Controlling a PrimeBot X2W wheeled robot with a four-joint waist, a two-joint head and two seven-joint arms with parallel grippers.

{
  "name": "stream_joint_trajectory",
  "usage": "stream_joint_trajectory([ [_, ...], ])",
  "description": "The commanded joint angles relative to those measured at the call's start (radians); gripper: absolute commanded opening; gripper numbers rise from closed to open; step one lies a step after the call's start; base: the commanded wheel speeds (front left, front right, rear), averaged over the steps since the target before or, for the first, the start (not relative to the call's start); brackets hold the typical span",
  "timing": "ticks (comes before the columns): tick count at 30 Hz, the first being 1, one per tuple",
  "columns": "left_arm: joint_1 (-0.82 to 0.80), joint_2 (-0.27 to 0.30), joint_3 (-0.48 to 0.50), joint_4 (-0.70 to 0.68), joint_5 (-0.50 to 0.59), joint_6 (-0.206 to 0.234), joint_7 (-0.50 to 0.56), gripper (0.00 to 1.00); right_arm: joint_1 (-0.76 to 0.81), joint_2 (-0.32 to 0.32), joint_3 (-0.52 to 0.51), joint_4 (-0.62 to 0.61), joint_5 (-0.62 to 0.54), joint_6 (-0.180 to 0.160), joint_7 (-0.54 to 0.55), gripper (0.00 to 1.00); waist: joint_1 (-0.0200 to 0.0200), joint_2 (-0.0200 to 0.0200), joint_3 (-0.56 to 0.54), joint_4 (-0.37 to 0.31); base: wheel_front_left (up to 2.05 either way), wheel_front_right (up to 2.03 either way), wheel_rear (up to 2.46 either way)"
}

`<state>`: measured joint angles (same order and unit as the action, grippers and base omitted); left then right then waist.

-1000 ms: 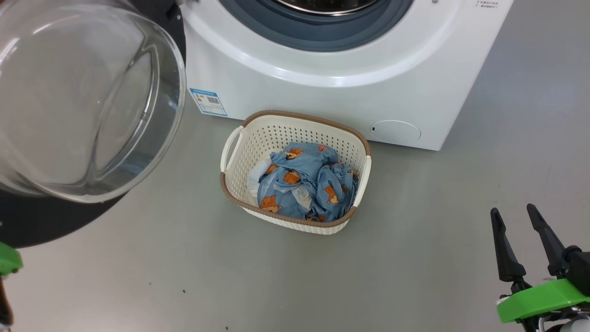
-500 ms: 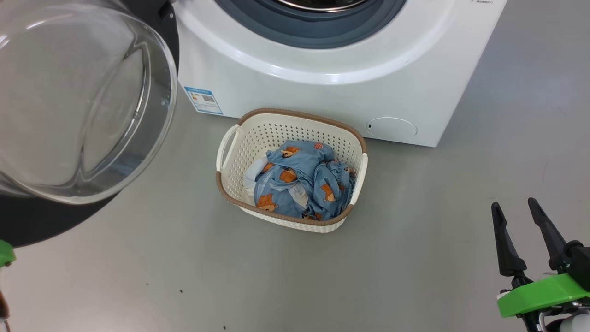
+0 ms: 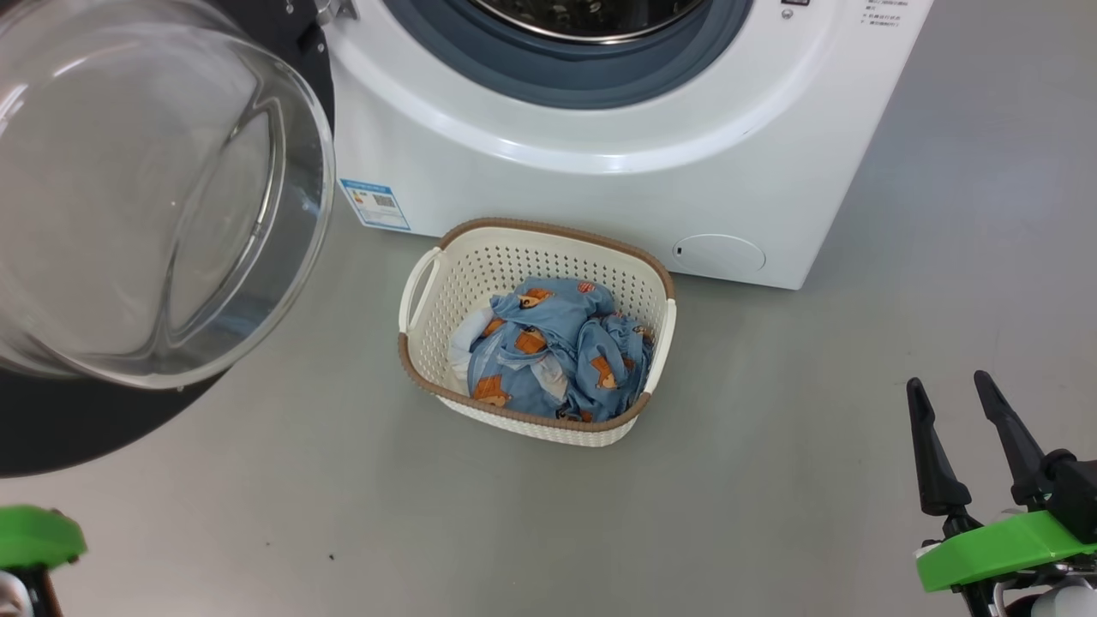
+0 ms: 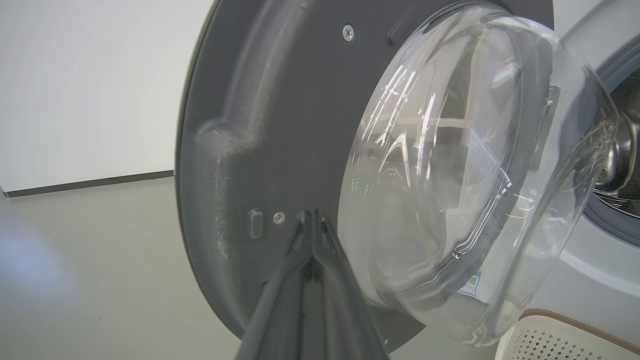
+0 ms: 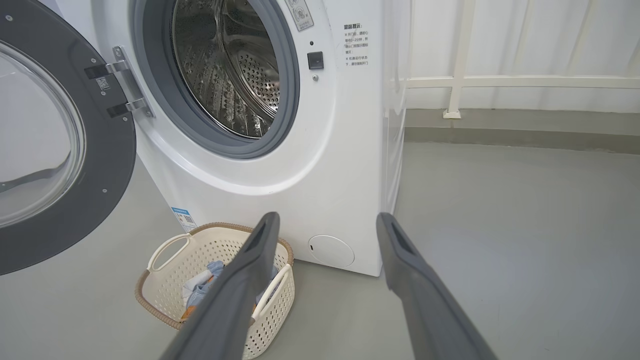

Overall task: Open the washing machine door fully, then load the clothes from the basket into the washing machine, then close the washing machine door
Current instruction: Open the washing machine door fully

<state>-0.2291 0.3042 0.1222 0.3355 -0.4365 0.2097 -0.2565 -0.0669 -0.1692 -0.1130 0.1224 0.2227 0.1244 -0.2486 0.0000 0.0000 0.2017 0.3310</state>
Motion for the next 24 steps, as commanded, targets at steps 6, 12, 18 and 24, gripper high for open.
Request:
stream_joint_trajectory([
  [6, 0.099, -0.018, 0.045, -0.167, 0.073, -0.006, -0.005, 0.0, -0.009, 0.004, 0.032, -0.015, -0.004, 0.006, -0.01, 1.0, 0.0, 0.0, -0.031, -0.017, 0.0, 0.0, 0.0],
  [12, 0.188, -0.093, 0.001, -0.263, 0.104, -0.018, -0.005, 0.09, 0.004, 0.017, 0.041, -0.01, -0.009, 0.006, -0.011, 1.0, 0.0, 0.0, -0.059, -0.042, 0.0, 0.0, 0.0],
  [18, 0.225, -0.122, -0.06, -0.285, 0.108, -0.052, 0.003, 1.0, 0.021, 0.027, 0.056, -0.007, -0.012, 0.006, -0.012, 1.0, 0.0, 0.0, -0.084, -0.074, 0.0, 0.0, 0.0],
  [24, 0.233, -0.132, -0.121, -0.291, 0.121, -0.079, 0.021, 1.0, 0.031, 0.036, 0.067, -0.003, -0.015, 0.006, -0.012, 1.0, 0.0, 0.0, -0.101, -0.106, 0.0, 0.0, 0.0],
])
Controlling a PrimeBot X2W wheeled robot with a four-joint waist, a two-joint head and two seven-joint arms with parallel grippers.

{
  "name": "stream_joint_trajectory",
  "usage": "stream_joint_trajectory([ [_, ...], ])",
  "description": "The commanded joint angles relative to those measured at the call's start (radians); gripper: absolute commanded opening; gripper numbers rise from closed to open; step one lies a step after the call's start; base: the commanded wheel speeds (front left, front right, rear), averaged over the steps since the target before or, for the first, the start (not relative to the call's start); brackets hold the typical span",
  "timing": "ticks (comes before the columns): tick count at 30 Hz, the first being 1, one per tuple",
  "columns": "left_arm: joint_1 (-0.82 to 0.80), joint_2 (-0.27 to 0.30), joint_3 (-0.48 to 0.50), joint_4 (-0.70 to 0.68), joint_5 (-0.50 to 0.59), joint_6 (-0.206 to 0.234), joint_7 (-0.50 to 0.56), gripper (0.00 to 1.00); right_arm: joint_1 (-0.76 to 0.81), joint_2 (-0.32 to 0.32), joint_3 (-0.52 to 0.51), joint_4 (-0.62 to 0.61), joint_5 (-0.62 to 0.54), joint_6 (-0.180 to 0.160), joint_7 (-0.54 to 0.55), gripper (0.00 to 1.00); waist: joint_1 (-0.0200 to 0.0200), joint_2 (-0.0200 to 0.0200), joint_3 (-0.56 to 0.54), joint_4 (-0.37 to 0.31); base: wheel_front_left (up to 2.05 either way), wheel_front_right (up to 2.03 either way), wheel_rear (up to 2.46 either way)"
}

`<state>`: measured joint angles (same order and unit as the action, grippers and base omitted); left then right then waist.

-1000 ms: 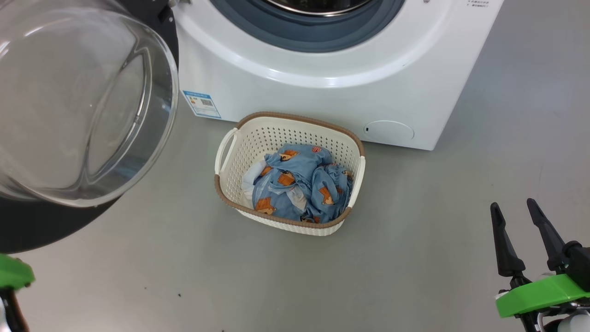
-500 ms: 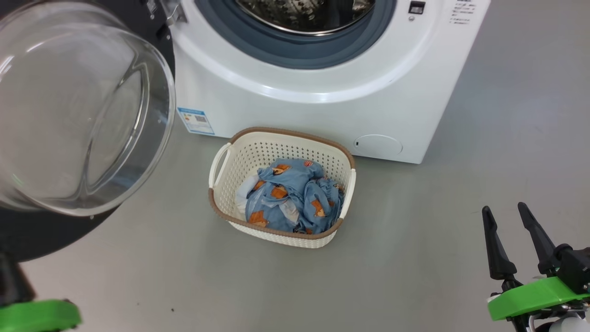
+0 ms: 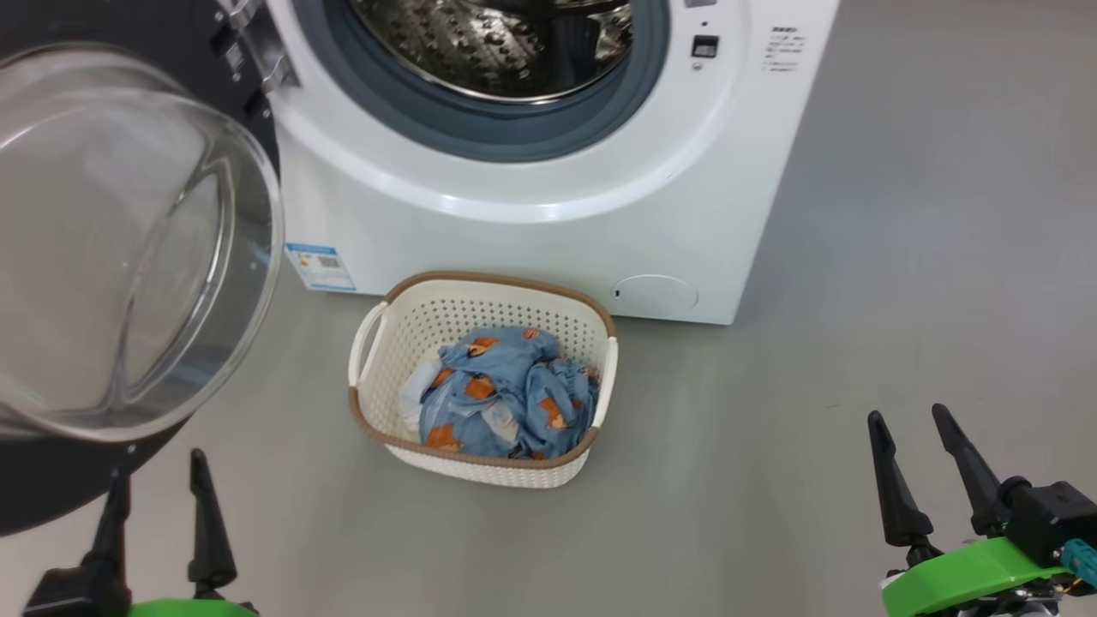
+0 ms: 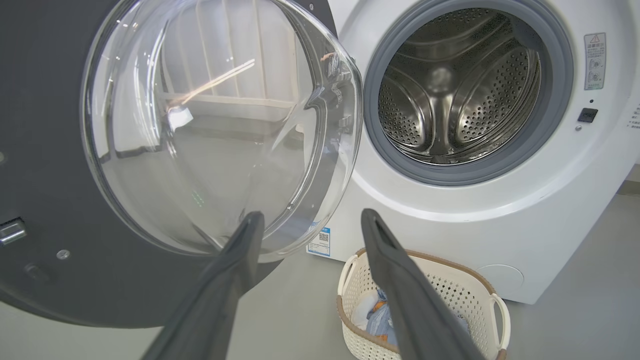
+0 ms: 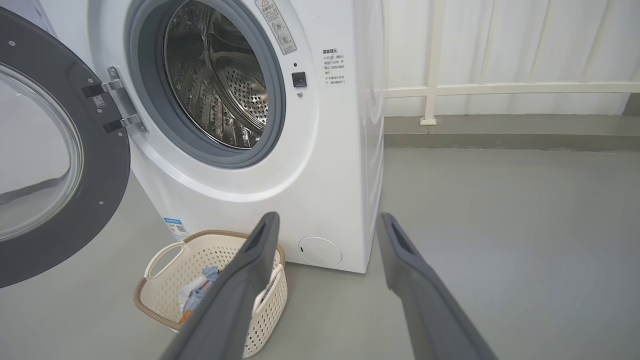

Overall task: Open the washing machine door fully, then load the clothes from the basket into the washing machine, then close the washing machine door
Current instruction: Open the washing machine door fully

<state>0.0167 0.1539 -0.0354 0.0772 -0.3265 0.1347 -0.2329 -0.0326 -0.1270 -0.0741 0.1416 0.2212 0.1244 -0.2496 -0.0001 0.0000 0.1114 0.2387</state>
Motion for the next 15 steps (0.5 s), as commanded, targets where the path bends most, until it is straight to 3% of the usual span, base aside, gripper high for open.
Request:
stream_joint_trajectory([
  [1, -0.012, 0.019, 0.027, -0.033, 0.018, -0.005, -0.002, 1.0, -0.002, -0.003, 0.03, -0.021, -0.013, 0.006, -0.011, 1.0, 0.0001, 0.0, -0.017, -0.022, 0.0, 0.0, 0.0],
  [15, -0.013, 0.001, -0.07, 0.008, 0.042, -0.039, 0.008, 1.0, 0.023, 0.019, 0.033, -0.026, -0.03, 0.006, -0.012, 1.0, 0.0001, 0.0, -0.068, -0.14, 0.0, 0.0, 0.0],
])
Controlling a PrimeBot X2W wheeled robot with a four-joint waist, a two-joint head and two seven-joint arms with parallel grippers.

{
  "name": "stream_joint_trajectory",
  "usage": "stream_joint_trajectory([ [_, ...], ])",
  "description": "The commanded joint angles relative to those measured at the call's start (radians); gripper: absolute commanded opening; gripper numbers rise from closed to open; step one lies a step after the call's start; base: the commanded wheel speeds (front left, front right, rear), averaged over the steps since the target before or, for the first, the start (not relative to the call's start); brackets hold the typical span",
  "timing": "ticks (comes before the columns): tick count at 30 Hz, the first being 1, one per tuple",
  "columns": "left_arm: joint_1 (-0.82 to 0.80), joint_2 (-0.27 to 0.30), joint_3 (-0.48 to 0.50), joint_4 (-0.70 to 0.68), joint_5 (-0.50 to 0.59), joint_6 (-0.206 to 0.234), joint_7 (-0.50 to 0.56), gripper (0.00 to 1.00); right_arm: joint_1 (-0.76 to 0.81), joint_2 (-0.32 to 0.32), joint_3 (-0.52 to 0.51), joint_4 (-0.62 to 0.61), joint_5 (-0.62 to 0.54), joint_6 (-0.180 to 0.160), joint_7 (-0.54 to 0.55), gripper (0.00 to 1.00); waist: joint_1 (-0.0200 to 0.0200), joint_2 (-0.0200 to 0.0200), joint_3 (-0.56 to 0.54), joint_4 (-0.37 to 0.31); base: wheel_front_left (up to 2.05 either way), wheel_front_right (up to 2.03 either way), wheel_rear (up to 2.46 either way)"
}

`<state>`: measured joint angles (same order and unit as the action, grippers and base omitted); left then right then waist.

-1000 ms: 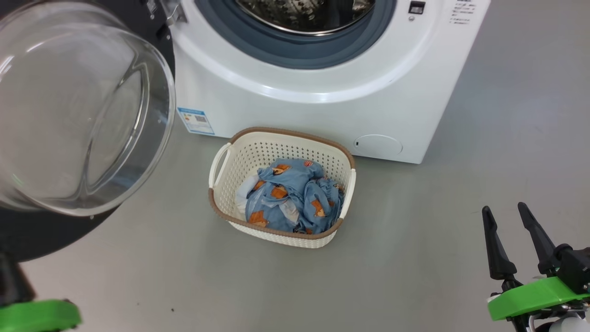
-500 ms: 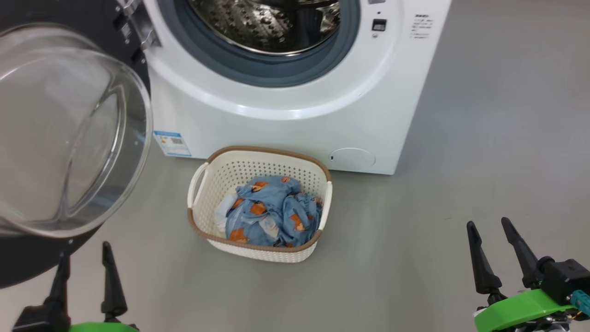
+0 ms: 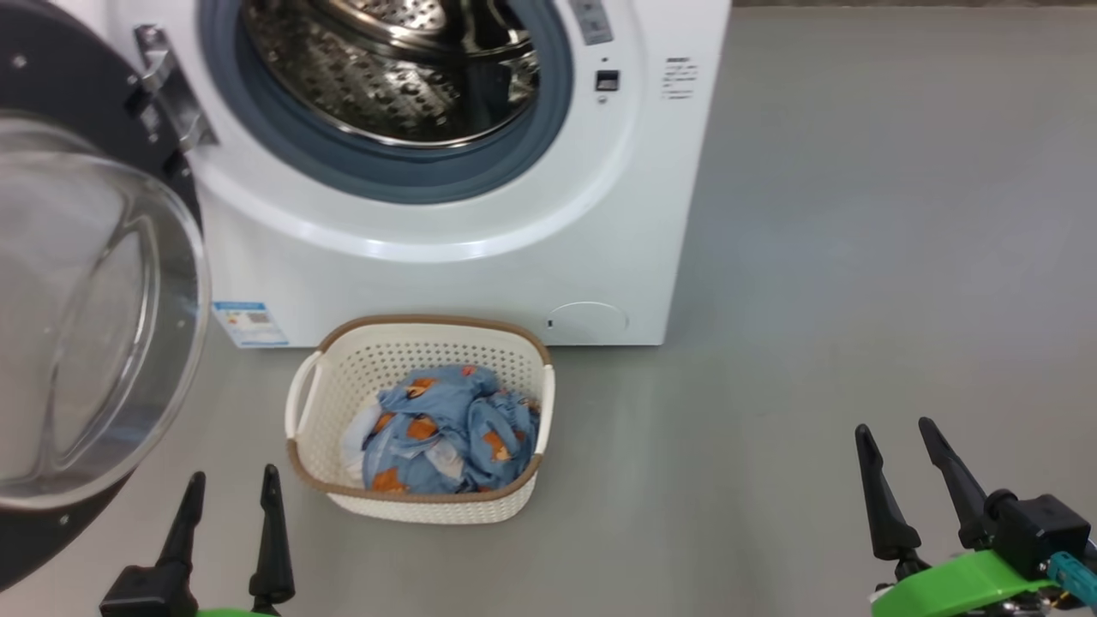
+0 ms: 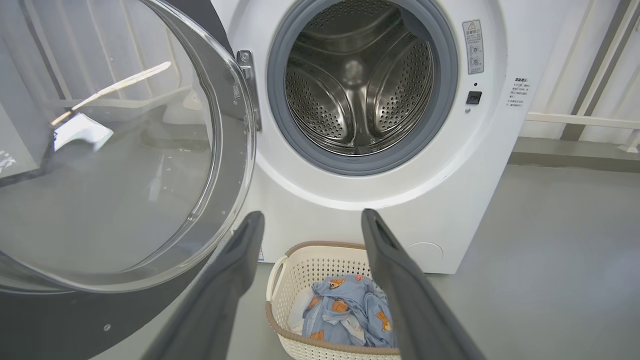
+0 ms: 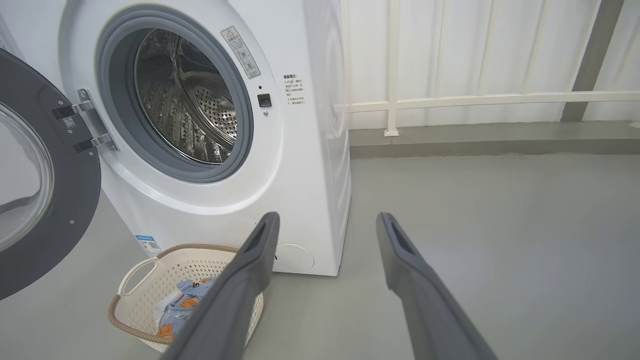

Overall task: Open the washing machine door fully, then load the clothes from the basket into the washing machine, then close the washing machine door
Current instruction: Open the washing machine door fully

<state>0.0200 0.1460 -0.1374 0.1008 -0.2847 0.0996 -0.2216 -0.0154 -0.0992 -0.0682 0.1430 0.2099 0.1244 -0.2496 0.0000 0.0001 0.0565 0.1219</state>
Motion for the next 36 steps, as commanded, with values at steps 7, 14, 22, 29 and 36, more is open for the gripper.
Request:
stream_joint_trajectory([
  [7, -0.021, 0.012, 0.016, 0.014, -0.006, -0.014, 0.0, 1.0, 0.028, 0.001, 0.02, -0.047, -0.029, 0.006, -0.009, 1.0, 0.0, -0.0001, -0.039, -0.078, 0.0, 0.0, 0.0],
  [14, -0.019, 0.015, 0.005, 0.028, -0.008, -0.014, 0.009, 1.0, 0.045, 0.008, 0.013, -0.069, -0.037, 0.006, 0.002, 1.0, 0.0, -0.0001, -0.048, -0.103, 0.0, 0.0, 0.0],
  [22, -0.022, 0.018, -0.004, 0.038, -0.016, -0.017, 0.012, 1.0, 0.058, 0.017, 0.0, -0.082, -0.038, 0.006, 0.01, 1.0, 0.0, -0.0001, -0.055, -0.113, 0.0, 0.0, 0.0],
  [29, -0.025, 0.02, -0.008, 0.047, -0.019, -0.016, 0.01, 1.0, 0.061, 0.022, -0.004, -0.084, -0.038, 0.006, 0.012, 1.0, 0.0, -0.0001, -0.059, -0.115, 0.0, 0.0, 0.0],
  [36, -0.021, 0.024, -0.006, 0.051, -0.026, -0.013, 0.003, 1.0, 0.061, 0.022, -0.003, -0.078, -0.035, 0.006, 0.011, 1.0, 0.0, -0.0001, -0.064, -0.118, 0.0, 0.0, 0.0],
])
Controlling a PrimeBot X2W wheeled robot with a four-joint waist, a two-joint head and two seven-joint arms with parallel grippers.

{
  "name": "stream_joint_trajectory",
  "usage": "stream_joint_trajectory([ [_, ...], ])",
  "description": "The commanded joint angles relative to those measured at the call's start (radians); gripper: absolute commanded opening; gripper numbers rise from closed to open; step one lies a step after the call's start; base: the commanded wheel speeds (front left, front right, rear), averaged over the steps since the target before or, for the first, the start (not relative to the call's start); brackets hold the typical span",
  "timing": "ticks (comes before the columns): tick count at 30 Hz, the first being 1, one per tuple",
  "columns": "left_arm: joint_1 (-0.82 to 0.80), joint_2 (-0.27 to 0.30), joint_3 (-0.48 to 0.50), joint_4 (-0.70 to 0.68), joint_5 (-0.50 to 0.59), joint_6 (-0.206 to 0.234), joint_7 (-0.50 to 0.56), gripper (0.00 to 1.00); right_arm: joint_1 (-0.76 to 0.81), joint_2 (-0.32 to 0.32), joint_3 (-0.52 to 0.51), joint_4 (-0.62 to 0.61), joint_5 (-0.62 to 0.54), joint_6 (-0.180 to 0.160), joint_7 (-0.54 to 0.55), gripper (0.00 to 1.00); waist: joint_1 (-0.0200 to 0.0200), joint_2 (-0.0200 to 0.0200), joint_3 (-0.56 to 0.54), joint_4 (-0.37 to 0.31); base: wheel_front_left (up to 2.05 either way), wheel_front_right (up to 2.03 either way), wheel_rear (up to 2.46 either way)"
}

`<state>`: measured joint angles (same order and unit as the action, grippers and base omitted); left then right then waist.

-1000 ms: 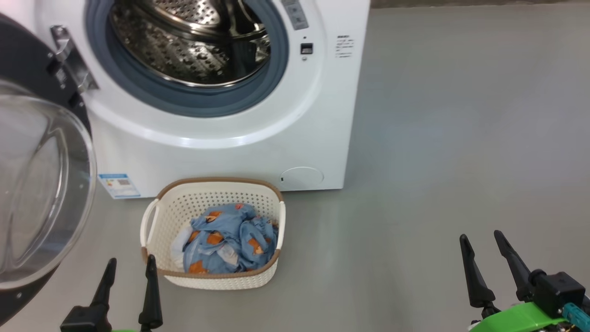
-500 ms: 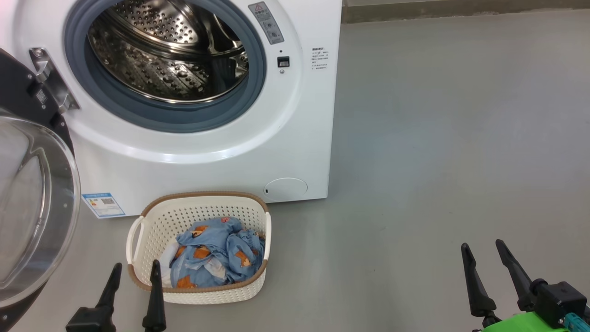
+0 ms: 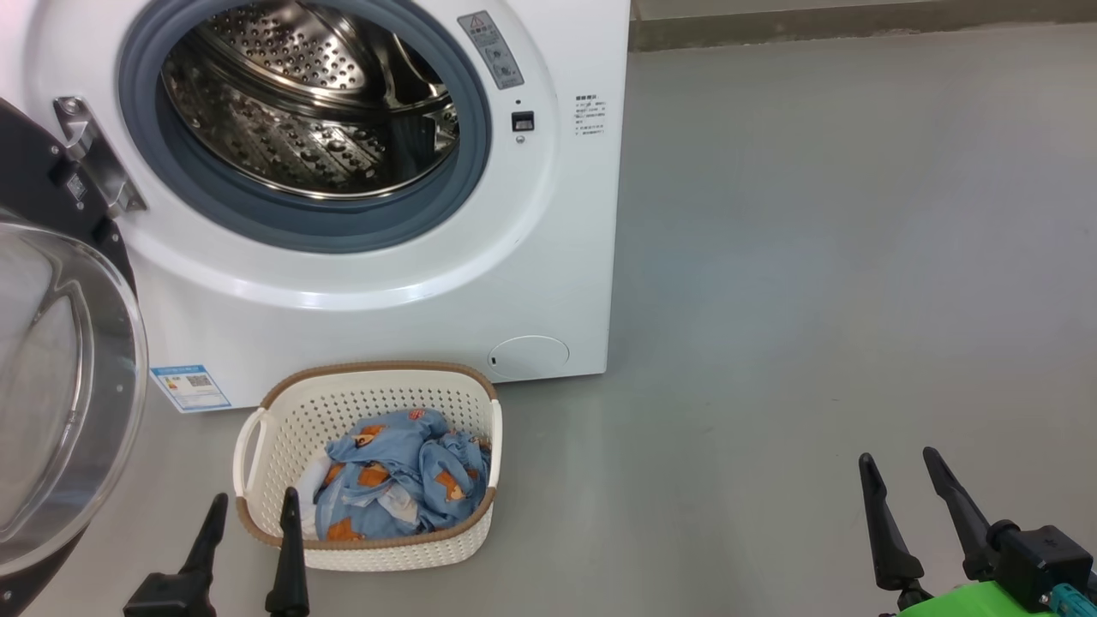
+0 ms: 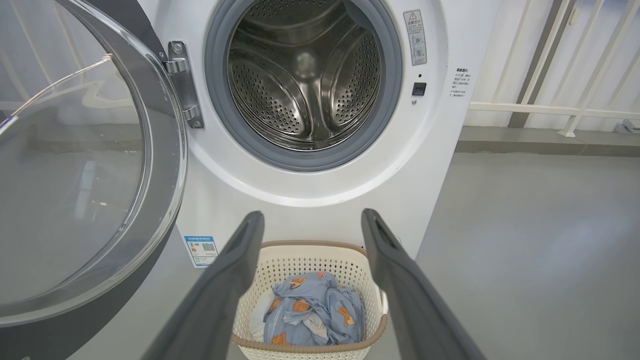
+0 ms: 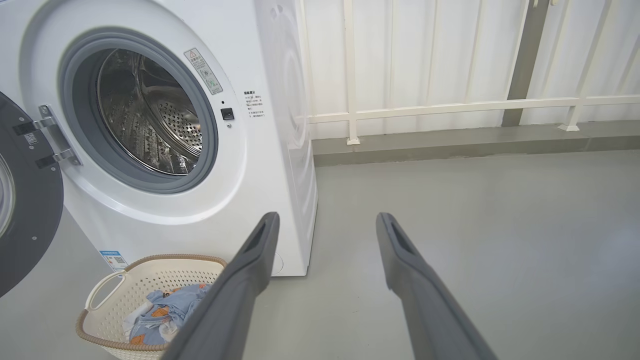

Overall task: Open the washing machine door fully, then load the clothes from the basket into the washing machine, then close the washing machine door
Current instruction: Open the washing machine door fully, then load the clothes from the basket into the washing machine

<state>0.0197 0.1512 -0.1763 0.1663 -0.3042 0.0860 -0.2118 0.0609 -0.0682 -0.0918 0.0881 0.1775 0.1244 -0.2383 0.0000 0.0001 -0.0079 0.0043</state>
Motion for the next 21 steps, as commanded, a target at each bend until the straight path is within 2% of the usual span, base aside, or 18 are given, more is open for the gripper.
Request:
stream_joint_trajectory([
  [1, -0.021, 0.019, 0.032, -0.014, -0.007, 0.001, -0.007, 1.0, -0.016, -0.01, 0.02, -0.021, -0.002, 0.006, -0.001, 1.0, 0.0, -0.0001, 0.0, 0.0, 0.0, 0.0, 0.0],
  [12, -0.025, 0.024, 0.03, -0.01, -0.012, 0.006, -0.016, 1.0, -0.016, -0.009, 0.018, -0.019, 0.0, 0.006, -0.003, 1.0, 0.0, -0.0001, 0.0, -0.005, 0.12, -0.14, 0.03],
  [21, -0.029, 0.026, 0.027, -0.001, -0.012, 0.012, -0.024, 1.0, -0.016, -0.012, 0.018, -0.016, 0.004, 0.006, -0.004, 1.0, 0.0, -0.0001, 0.0, -0.002, 1.11, -1.37, 0.26],
])
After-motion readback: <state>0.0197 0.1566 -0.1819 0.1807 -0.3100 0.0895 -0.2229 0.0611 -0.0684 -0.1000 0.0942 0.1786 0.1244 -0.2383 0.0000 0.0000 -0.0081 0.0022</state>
